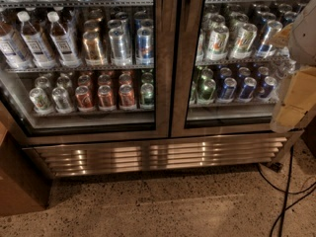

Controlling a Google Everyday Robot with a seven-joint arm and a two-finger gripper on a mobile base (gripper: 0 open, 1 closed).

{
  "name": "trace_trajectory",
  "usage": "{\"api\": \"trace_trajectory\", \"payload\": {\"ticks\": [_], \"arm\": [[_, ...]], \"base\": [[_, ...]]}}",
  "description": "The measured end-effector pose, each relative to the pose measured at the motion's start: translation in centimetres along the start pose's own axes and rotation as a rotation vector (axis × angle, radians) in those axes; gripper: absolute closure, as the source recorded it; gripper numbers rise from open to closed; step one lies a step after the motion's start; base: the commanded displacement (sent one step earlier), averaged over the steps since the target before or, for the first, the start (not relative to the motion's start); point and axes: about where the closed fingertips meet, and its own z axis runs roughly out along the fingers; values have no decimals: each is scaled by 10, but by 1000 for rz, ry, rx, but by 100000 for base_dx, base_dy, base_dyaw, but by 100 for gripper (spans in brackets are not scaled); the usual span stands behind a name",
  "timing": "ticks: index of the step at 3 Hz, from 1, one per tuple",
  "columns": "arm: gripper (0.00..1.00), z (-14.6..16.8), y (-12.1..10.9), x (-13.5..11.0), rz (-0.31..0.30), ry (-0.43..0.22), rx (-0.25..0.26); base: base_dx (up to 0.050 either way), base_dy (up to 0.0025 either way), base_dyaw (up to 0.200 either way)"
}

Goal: Open left fridge door

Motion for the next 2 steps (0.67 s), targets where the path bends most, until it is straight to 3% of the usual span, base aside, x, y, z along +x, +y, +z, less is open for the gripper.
{"api": "trace_trajectory", "payload": {"ticks": [1, 2], "arm": [[0, 0, 0, 0, 0, 0, 0], [0, 0, 0, 0, 0, 0, 0]], "base": [[5000, 0, -1], [3843, -249, -12755]]}}
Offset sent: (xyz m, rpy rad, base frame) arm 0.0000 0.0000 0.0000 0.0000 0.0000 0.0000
